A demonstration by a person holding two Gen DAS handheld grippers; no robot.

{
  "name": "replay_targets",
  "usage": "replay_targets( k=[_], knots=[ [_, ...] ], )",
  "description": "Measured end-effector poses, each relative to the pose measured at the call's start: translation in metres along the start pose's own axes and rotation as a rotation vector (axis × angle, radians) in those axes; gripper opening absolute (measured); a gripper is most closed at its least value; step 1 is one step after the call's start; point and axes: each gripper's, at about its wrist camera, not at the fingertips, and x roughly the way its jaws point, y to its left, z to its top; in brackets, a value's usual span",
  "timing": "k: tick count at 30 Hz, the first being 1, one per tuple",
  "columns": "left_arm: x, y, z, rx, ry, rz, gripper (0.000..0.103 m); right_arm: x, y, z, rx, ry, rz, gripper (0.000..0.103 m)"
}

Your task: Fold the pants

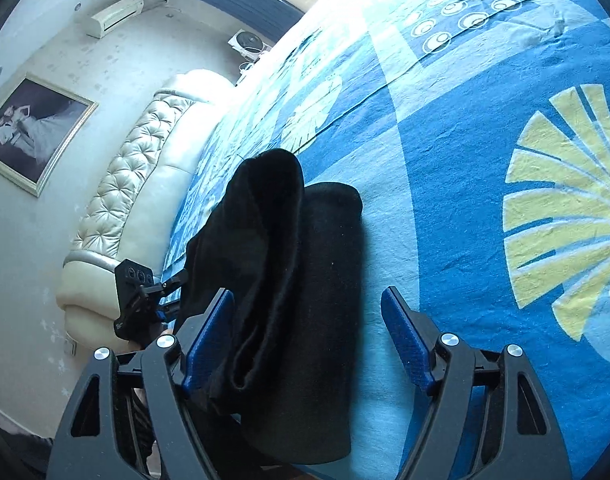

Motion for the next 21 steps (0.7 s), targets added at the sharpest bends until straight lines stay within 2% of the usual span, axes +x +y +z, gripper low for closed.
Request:
replay_targets(
  k=[5,9,11,12,13,14,18,21],
  knots=[
    [0.006,-0.005,0.005,0.001,0.004,0.016,0.086,0.036,0.004,0.031,-0.032,0.033,0.024,0.079],
    [0.012,-0.008,0.010,-0.014,0.002,0.020,0.086,0.060,0.008,0.049,-0.040,0.050,0.051,0.086],
    [0.016,-0.009,0.014,-0.017,0.006,0.023,0.085,0.066,0.011,0.052,-0.047,0.066,0.056,0.084],
    [0.017,-0.010,0.014,-0.011,0.010,0.025,0.083,0.067,0.012,0.052,-0.049,0.076,0.047,0.077],
    [0.019,-0.011,0.015,0.000,0.017,0.033,0.069,0.068,0.011,0.053,-0.049,0.084,0.042,0.069],
    [0.023,-0.014,0.015,0.012,0.036,0.038,0.057,0.068,0.009,0.051,-0.041,0.089,0.038,0.054],
    [0.024,-0.031,0.014,0.099,0.031,0.114,0.041,0.059,0.015,0.048,-0.055,0.037,0.043,0.042],
    [0.017,-0.041,0.019,0.120,0.023,0.129,0.032,0.052,0.026,0.053,-0.075,0.003,0.080,0.037]
  ],
)
